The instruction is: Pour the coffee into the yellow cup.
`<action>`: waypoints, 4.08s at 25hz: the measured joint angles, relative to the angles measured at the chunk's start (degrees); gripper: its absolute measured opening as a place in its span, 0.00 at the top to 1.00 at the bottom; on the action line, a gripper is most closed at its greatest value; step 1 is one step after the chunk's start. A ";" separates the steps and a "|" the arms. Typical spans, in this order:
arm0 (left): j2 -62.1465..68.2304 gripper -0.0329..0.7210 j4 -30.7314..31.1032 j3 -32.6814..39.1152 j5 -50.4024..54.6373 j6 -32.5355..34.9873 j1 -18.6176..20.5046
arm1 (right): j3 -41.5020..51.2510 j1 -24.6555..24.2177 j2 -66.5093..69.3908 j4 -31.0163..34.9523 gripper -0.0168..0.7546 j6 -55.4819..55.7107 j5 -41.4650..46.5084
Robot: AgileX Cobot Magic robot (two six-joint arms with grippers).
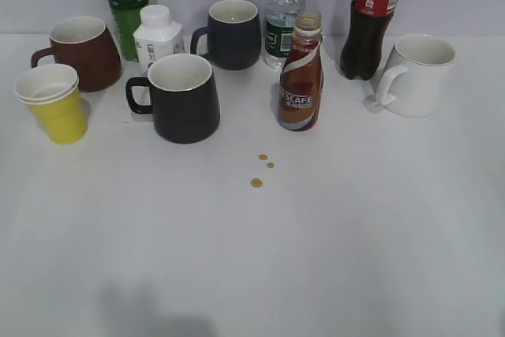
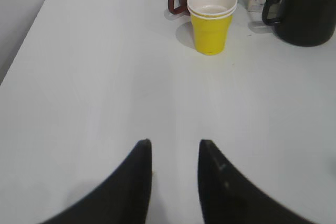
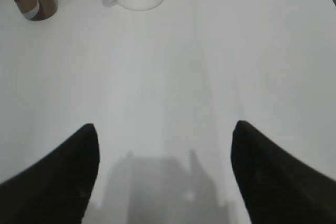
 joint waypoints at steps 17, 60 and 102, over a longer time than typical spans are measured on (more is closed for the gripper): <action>0.00 0.64 0.00 0.00 0.00 0.00 0.00 | 0.00 0.00 0.00 0.00 0.22 0.00 0.00; 42.13 0.64 -3.25 3.65 -60.44 0.00 -2.81 | 3.97 12.91 36.23 5.87 0.22 -2.86 -56.18; 102.96 0.10 -1.38 12.39 -129.50 0.00 -11.41 | 1.36 21.32 84.53 4.28 0.22 -0.77 -106.19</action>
